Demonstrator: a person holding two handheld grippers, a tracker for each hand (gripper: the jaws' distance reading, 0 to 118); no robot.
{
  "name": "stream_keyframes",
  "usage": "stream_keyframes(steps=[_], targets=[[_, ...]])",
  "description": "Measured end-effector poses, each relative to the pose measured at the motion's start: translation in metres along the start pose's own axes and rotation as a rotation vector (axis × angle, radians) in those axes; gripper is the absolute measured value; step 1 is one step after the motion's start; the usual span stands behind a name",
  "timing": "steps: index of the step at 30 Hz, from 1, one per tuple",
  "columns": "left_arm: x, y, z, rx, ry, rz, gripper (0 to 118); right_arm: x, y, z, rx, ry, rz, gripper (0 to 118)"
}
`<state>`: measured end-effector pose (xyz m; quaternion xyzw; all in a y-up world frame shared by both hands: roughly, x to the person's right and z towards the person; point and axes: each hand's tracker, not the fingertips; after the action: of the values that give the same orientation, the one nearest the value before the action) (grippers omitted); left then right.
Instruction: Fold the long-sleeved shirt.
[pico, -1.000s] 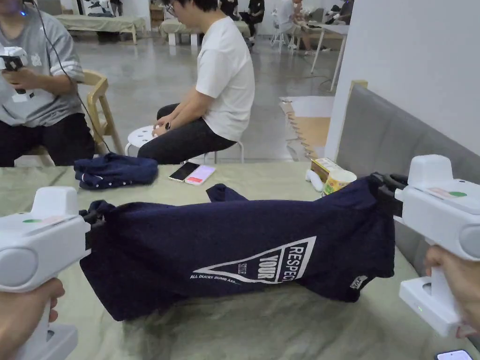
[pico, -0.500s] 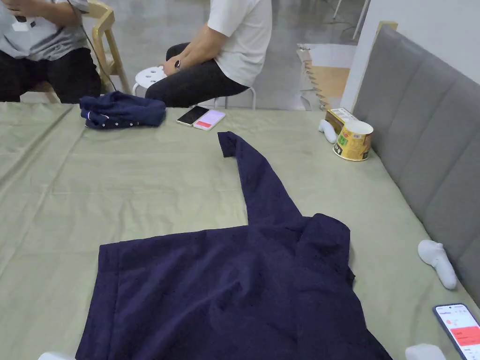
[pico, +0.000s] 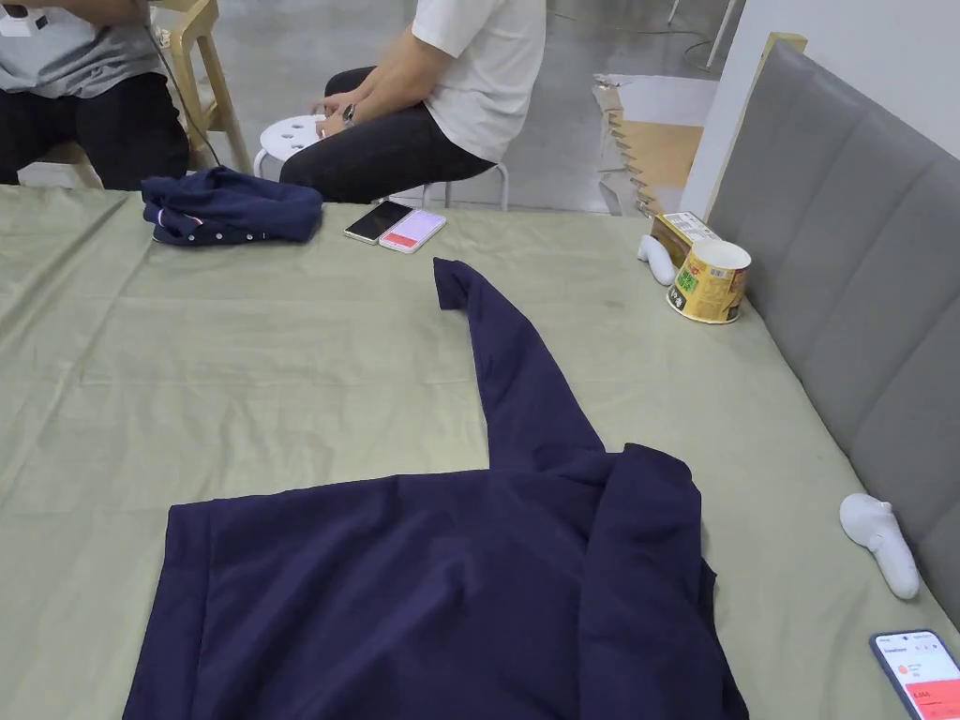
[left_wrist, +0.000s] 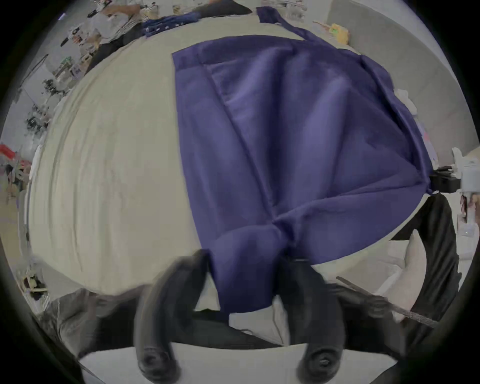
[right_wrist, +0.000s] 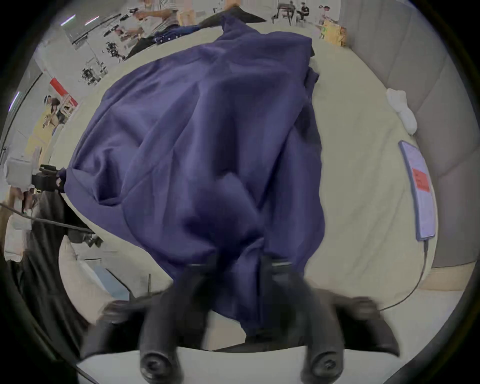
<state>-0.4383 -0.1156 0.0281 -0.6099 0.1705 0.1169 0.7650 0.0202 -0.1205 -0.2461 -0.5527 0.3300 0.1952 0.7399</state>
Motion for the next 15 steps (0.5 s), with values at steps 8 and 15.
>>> stream_keyframes(steps=[8,15], targets=[[-0.005,0.028,0.083,0.354,-0.071,0.164,108,0.008,0.04,0.078,0.414,0.034,-0.167,115],[0.036,0.113,0.066,0.557,-0.044,0.22,71,-0.019,0.122,0.059,0.668,-0.095,-0.151,53]])
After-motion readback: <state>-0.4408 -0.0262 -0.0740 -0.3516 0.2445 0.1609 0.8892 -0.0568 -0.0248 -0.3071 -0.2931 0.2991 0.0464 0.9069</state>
